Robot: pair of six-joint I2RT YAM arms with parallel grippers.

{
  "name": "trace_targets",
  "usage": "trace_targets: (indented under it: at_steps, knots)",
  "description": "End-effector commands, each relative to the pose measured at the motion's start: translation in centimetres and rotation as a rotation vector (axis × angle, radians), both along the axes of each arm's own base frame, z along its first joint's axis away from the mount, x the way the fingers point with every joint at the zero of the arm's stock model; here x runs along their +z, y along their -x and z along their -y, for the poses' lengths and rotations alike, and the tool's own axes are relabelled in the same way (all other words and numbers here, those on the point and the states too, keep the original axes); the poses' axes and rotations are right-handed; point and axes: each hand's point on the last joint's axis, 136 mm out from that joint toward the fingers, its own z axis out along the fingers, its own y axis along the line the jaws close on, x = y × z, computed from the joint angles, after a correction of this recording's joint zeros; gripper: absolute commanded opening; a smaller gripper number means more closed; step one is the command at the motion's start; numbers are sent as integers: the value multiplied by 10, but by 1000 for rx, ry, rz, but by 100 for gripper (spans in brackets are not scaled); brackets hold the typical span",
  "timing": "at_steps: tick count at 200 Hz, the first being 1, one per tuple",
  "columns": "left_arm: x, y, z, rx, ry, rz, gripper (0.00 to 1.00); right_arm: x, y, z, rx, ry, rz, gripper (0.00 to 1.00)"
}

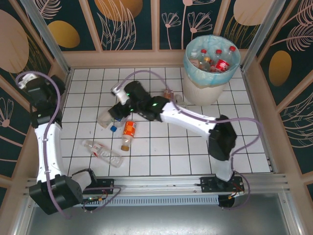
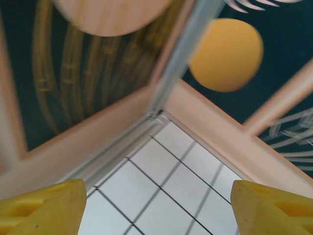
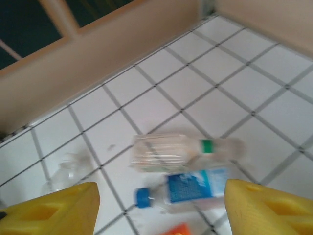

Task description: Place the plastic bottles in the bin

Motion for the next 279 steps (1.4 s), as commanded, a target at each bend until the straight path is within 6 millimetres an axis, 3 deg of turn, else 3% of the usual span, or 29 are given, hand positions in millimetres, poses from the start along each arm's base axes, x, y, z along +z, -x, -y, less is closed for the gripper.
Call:
trace_targets:
  at_steps: [1,33,57,93,152,179,210,229,246,279]
  knots:
    - [-22,4,-17,28,69,10,78,-33,38,-37,129,80,-54,73]
    - [-28,7,-13,4,88,21,79,-91,54,-64,188,265,-72,75]
    - [-41,13,-9,-3,92,-3,80,-119,67,-75,229,346,-95,77]
    - [-47,17,-3,-23,95,-11,80,-136,96,-85,304,372,-127,81]
    - [-58,15,7,-69,139,-1,80,-170,123,-86,358,436,-185,85]
    - [-60,15,10,-80,141,-4,80,-183,130,-86,373,454,-200,86]
    - [-57,16,11,-86,143,0,80,-207,121,-81,317,515,-192,86]
    - [-56,14,12,-95,149,5,80,-207,115,-79,294,529,-179,82]
    - [-52,13,13,-102,151,13,80,-192,110,-81,286,502,-172,75]
    - [-30,9,18,-138,149,42,79,-126,93,-87,266,362,-160,61]
